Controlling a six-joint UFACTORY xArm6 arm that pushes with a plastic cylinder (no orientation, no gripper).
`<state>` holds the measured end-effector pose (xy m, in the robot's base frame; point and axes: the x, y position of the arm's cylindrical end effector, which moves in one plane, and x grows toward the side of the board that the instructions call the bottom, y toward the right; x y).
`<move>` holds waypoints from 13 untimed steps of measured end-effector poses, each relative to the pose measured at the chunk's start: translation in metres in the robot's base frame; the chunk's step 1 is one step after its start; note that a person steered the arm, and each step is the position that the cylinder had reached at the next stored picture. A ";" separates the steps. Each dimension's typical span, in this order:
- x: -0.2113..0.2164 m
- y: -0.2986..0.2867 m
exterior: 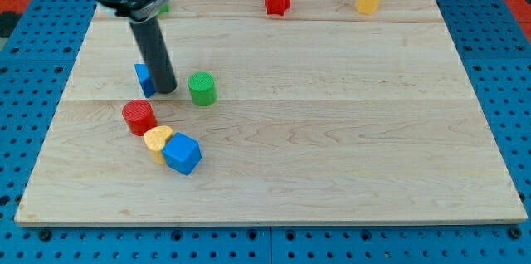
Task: Place the blue triangle left to the red circle
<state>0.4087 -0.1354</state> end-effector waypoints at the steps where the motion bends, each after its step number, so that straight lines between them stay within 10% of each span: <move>1: -0.026 0.010; 13: 0.026 -0.056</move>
